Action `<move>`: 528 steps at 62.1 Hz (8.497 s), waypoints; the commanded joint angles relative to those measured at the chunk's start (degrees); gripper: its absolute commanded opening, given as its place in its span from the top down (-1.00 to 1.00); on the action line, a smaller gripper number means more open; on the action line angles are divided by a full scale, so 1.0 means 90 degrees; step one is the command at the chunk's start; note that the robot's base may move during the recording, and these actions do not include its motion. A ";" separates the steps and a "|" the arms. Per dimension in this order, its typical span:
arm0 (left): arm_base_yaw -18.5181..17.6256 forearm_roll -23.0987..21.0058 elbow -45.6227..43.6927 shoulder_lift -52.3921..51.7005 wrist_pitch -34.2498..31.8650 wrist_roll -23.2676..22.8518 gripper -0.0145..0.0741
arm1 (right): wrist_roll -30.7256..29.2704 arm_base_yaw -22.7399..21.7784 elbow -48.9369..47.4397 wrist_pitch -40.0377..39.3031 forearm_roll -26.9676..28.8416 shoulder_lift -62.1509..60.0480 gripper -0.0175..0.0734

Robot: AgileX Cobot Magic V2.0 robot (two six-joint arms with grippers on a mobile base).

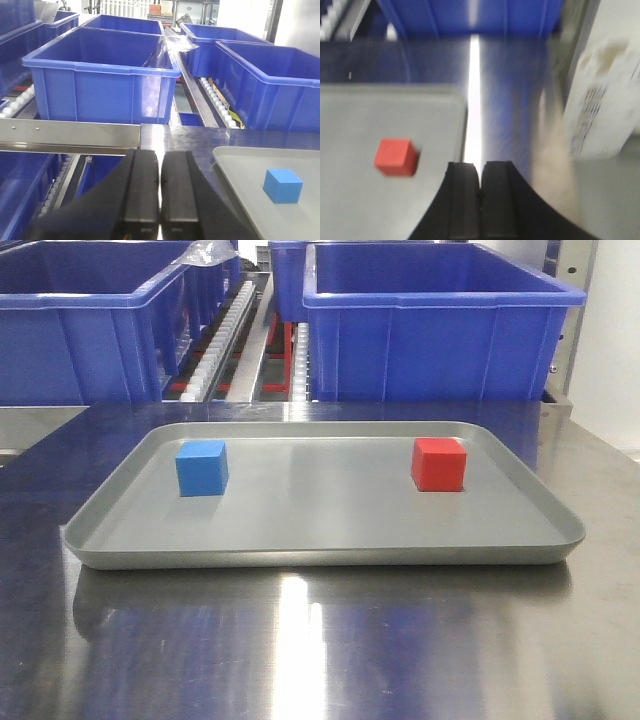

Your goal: Sort and place red and blue blocks on shelf

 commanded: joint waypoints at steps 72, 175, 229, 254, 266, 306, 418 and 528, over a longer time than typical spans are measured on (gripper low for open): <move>0.0001 -0.0040 0.0152 -0.0104 -0.0513 -0.0050 0.39 | -0.0750 0.1189 -0.5714 0.4693 0.1576 0.5149 -0.71; 0.0001 -0.0040 0.0152 -0.0104 -0.0513 -0.0050 0.39 | -0.1095 0.0992 -0.5459 0.3714 0.1581 0.4527 -0.11; 0.0001 -0.0040 0.0152 -0.0104 -0.0513 -0.0050 0.39 | -0.3711 -0.1395 0.0552 -0.1004 0.2483 -0.1266 0.49; 0.0001 -0.0040 0.0152 -0.0104 -0.0513 -0.0050 0.39 | -0.3705 -0.1395 0.1936 -0.1462 0.2483 -0.3381 0.49; 0.0001 -0.0040 0.0152 -0.0104 -0.0513 -0.0050 0.39 | -0.3705 -0.1395 0.1949 -0.1547 0.2488 -0.3536 0.49; 0.0001 -0.0040 0.0152 -0.0104 -0.0513 -0.0050 0.39 | -0.3705 -0.1395 0.1949 -0.1533 0.2488 -0.3536 0.49; -0.2408 0.0849 -0.7334 0.9342 0.3664 -0.2328 -0.04 | -0.3705 -0.1395 0.1949 -0.1521 0.2488 -0.3536 0.49; -0.2724 0.0708 -1.1086 1.2624 0.7203 -0.3615 -0.56 | -0.3705 -0.1395 0.1949 -0.1509 0.2488 -0.3536 0.49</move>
